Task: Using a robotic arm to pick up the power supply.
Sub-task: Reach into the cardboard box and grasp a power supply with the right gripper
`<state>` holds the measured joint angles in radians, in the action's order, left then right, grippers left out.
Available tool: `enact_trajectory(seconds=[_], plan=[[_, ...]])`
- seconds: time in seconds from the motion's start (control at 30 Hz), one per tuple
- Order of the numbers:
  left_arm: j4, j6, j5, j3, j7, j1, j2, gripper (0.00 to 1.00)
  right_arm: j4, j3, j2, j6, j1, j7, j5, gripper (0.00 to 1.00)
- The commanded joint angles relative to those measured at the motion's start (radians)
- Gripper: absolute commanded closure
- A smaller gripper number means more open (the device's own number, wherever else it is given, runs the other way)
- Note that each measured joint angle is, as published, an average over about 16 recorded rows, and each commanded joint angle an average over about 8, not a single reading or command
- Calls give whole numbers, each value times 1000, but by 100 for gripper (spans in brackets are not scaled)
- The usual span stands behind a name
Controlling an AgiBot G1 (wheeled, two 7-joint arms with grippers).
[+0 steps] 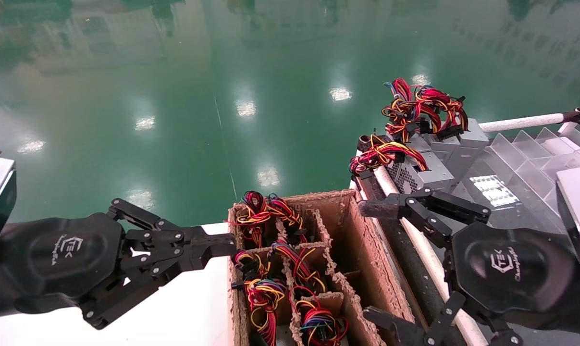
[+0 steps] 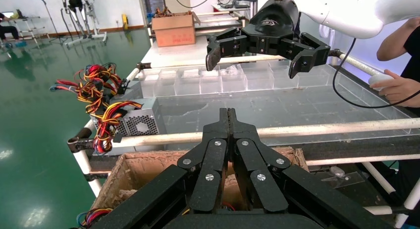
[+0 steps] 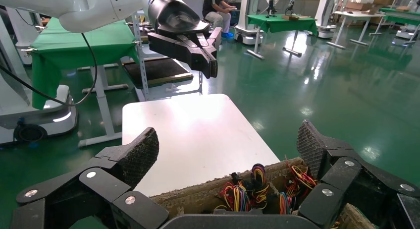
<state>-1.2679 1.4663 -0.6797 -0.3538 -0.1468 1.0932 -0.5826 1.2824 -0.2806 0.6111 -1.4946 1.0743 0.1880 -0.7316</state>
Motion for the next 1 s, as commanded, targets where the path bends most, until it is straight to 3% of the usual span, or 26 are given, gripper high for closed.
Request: enact_trajectory(seconds=[0.03,0.07,0.37,0.57,0.8,1.0], plan=[[0,0,0,0,0,0,0,7,1,0,0,-1,0,0,1,0],[0,0,0,0,0,0,0,0,0,0,0,0,0,0,0,0],[0,0,0,0,0,0,0,0,-16,-16,0,51,-1,11,-57,0],[0,0,0,0,0,0,0,0,-21,-82,19,97,35,83,-183,0],[0,0,0,0,0,0,0,0,-75,-229,126,72,143,215,-387,0],[0,0,0,0,0,0,0,0,-176,-312,216,20,211,242,-487,0]])
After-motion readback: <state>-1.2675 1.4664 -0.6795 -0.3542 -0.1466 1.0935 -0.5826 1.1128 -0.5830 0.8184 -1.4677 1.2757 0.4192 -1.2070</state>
